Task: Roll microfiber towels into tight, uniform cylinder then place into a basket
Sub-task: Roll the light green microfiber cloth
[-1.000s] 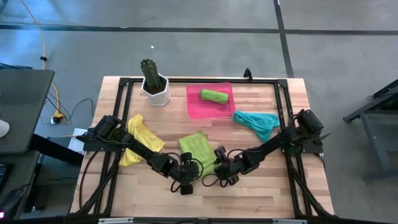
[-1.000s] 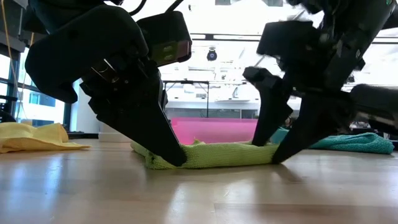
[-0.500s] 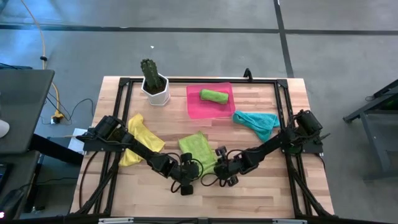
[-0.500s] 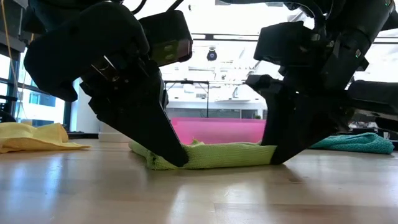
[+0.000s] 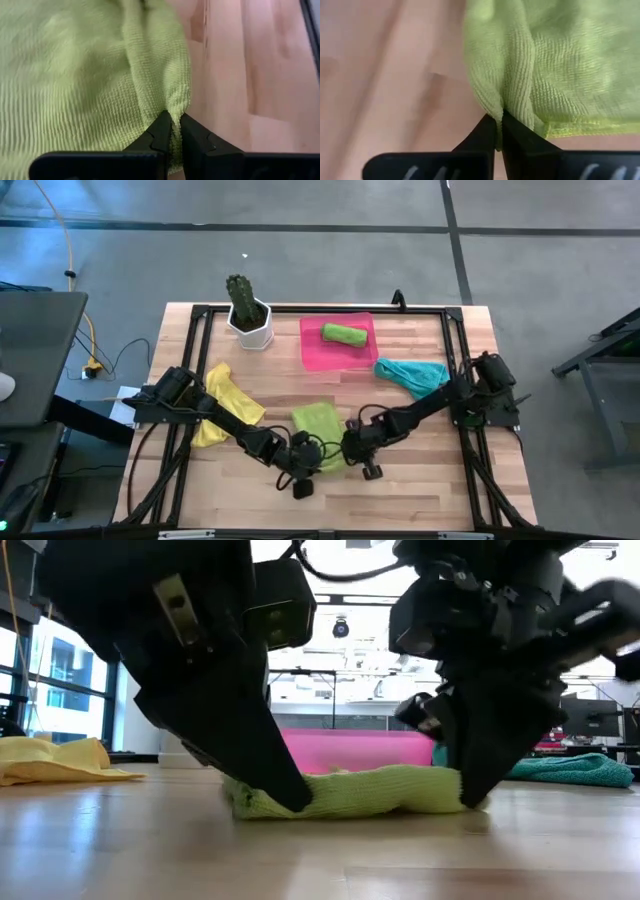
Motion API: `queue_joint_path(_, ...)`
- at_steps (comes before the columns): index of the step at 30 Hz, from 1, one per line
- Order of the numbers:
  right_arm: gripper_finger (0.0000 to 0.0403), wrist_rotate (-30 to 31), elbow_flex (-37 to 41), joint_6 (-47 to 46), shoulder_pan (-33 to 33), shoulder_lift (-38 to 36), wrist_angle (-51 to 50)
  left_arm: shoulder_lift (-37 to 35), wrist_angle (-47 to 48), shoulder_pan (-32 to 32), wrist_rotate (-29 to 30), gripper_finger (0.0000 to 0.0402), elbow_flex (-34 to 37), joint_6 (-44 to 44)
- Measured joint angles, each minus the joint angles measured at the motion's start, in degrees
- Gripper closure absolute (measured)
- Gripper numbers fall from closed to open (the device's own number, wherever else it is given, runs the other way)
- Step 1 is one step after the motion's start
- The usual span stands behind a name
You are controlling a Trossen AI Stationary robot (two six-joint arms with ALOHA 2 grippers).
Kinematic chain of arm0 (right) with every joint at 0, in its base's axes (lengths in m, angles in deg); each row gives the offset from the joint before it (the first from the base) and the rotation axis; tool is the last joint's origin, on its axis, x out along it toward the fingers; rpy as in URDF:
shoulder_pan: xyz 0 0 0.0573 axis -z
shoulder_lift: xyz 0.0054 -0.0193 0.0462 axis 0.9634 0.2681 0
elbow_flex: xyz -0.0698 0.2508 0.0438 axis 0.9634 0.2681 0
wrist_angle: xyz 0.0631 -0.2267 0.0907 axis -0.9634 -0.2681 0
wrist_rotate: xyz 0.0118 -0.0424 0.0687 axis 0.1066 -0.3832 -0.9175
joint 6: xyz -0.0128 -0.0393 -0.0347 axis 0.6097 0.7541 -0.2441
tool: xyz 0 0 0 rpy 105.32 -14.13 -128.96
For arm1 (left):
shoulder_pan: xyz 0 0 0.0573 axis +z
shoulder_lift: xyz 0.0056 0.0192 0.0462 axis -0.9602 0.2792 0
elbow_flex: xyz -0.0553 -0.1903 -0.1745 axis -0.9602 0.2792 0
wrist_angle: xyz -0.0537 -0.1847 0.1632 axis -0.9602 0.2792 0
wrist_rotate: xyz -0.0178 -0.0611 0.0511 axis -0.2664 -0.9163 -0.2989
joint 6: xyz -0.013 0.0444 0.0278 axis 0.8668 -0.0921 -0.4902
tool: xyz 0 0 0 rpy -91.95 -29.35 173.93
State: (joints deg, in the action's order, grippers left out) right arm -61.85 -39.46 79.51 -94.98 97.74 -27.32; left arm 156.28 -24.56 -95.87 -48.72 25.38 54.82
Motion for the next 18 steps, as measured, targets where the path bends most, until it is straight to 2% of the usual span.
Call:
queue_joint_path(5, 0.0401, -14.48, 0.22, -5.36, 3.38, 0.36, 2.02, 0.02, -0.05, 0.02, -2.38, 0.0382, -0.02, 4.03)
queue_joint_path(8, 0.0402, -20.63, 0.26, -9.23, 5.59, 0.40, 2.71, 0.06, -0.90, 0.10, -4.56, 0.0382, -0.02, 6.66)
queue_joint_path(12, 0.0402, -24.55, 0.24, -13.64, 7.72, 0.38, 3.24, 0.15, -2.91, 0.76, -8.71, 0.0382, 0.07, 10.85)
queue_joint_path(18, 0.0402, -28.74, 0.26, -19.35, 9.21, 0.34, 4.60, 0.26, -4.33, 1.65, -11.08, 0.0382, 0.11, 16.87)
